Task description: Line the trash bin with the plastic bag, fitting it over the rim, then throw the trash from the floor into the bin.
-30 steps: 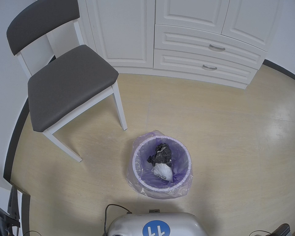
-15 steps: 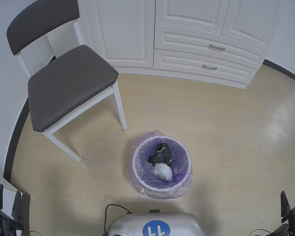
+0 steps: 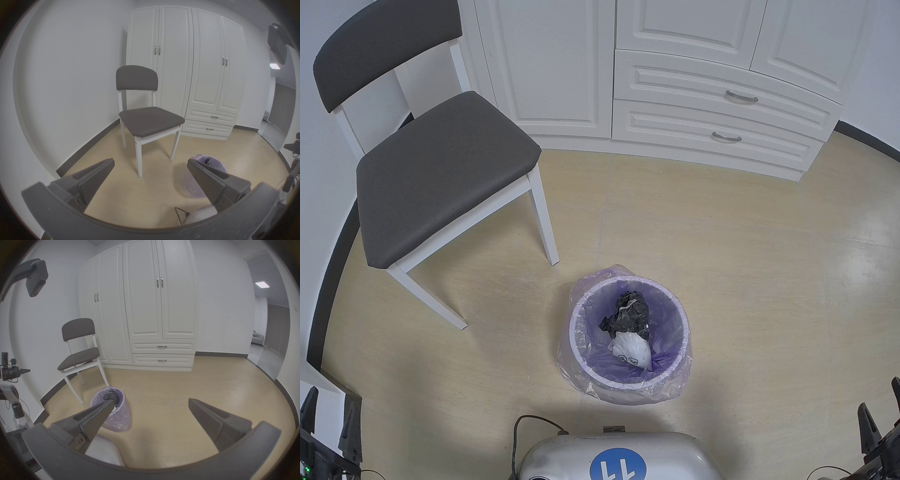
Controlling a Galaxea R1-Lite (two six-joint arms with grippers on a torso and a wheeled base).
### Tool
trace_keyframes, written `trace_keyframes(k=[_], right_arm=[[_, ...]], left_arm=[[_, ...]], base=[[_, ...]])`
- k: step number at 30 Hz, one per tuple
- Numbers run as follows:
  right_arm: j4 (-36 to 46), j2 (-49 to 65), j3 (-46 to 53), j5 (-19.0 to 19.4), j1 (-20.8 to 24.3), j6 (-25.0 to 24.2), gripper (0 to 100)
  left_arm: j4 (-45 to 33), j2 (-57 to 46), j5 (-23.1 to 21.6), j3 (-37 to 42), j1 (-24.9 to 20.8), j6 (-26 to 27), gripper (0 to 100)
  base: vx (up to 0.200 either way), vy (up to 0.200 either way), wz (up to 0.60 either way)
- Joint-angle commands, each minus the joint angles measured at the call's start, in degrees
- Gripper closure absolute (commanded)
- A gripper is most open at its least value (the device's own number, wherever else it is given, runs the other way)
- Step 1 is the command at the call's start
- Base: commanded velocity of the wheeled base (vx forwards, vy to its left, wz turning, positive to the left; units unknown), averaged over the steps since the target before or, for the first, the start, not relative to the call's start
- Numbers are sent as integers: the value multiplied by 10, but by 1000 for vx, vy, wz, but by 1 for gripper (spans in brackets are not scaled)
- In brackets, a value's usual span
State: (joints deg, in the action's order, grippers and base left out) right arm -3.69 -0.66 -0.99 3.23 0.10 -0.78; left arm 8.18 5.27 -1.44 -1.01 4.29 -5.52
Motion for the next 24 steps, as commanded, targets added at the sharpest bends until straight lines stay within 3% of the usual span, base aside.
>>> trace_keyframes(k=[1, 5, 10, 13, 17, 24], right_arm=[[0, 7, 10, 9, 0, 0, 0], [3, 7, 10, 41, 0, 1, 0], [9, 7, 10, 38, 0, 4, 0], [9, 7, 10, 33, 0, 4, 0], [40, 7, 10, -42, 0, 12, 0], [40, 7, 10, -31, 0, 15, 0]], left_arm=[[-21, 3, 1, 10, 0, 4, 0], [-46, 3, 6, 10, 0, 10, 0], [-52, 3, 17, 10, 0, 14, 0], [-52, 3, 20, 10, 0, 16, 0], [-69, 3, 45, 10, 0, 21, 0], [-77, 4, 41, 10, 0, 24, 0]], base=[[0, 0, 0], [0, 0, 0], [0, 0, 0], [0, 0, 0], [0, 0, 0], [0, 0, 0]])
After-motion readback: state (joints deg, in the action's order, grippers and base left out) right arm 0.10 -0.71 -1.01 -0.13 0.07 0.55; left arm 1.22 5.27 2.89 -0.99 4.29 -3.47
